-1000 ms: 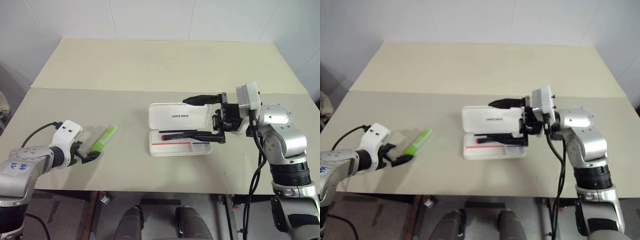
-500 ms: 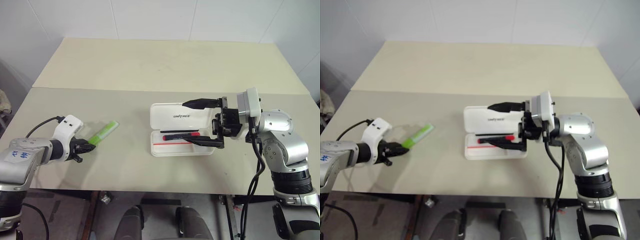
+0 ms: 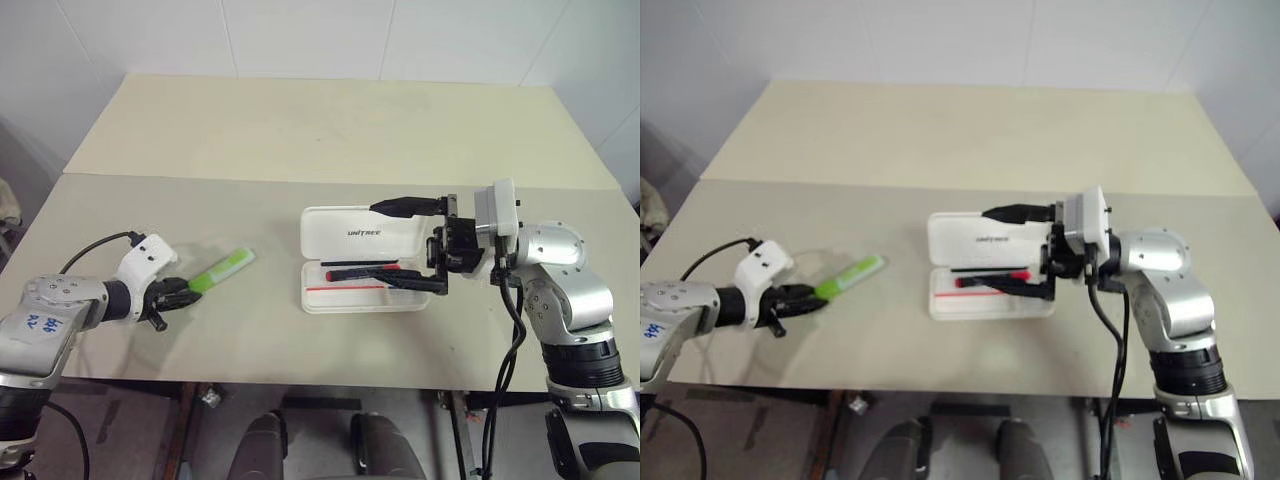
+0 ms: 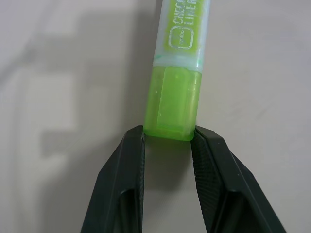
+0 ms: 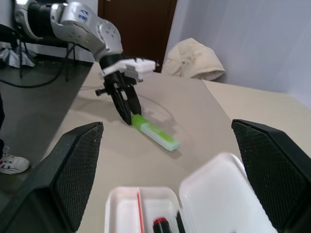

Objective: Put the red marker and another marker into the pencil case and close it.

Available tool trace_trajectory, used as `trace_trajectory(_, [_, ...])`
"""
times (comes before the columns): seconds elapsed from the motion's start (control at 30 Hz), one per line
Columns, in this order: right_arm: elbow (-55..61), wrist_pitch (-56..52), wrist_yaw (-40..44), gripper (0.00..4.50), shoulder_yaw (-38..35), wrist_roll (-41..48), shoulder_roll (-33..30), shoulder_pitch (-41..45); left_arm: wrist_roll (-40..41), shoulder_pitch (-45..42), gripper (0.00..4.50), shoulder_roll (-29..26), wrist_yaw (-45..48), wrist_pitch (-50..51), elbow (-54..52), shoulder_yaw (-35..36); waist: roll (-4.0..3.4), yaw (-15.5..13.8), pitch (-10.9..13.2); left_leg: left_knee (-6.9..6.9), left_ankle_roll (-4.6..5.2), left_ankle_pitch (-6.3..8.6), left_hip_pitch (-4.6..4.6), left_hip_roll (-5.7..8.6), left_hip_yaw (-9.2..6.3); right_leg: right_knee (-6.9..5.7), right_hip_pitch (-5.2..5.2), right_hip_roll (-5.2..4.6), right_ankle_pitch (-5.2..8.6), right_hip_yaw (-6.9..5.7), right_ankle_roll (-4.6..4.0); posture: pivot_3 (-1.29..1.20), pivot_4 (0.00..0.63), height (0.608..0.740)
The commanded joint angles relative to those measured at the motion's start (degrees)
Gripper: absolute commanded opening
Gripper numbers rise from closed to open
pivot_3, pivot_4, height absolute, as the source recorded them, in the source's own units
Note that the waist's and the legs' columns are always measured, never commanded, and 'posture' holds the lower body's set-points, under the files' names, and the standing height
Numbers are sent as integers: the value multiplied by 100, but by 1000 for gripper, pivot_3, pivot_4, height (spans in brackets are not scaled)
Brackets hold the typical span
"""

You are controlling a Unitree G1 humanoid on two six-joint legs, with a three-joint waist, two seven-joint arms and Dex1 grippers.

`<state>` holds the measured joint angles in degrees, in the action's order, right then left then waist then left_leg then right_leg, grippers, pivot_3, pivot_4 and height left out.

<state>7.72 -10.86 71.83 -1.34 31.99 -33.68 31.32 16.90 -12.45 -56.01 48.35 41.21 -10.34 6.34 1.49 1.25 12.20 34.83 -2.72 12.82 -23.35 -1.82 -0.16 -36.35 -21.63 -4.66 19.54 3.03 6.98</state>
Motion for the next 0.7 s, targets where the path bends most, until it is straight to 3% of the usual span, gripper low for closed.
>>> trace_trajectory(0.03, [7,170,89,4500,-278,74,-192,44,300,-127,1058,-79,664,-1092,-67,538,0,26,0,-4,-1,0,-3,-4,-1,5,-1,2,0,-3,0,0,150,740])
trace_trajectory(0.2, [114,150,223,4500,-321,117,-431,-149,634,-348,1058,-236,1758,-1873,-126,476,0,33,0,-25,-3,2,-4,3,4,26,-4,17,0,-8,0,0,150,740])
trace_trajectory(0.33, [164,160,127,4500,-452,73,-588,-369,908,-763,1058,-148,2273,-1892,-212,165,0,37,0,-27,-1,4,-3,4,14,30,-5,53,1,-3,0,0,150,740])
trace_trajectory(0.7, [162,226,-230,4500,-893,-92,-976,-978,458,-2038,1058,586,2131,-1568,-9,-1117,3,54,2,35,9,10,-1,4,23,-8,2,88,-13,34,25,0,150,740])
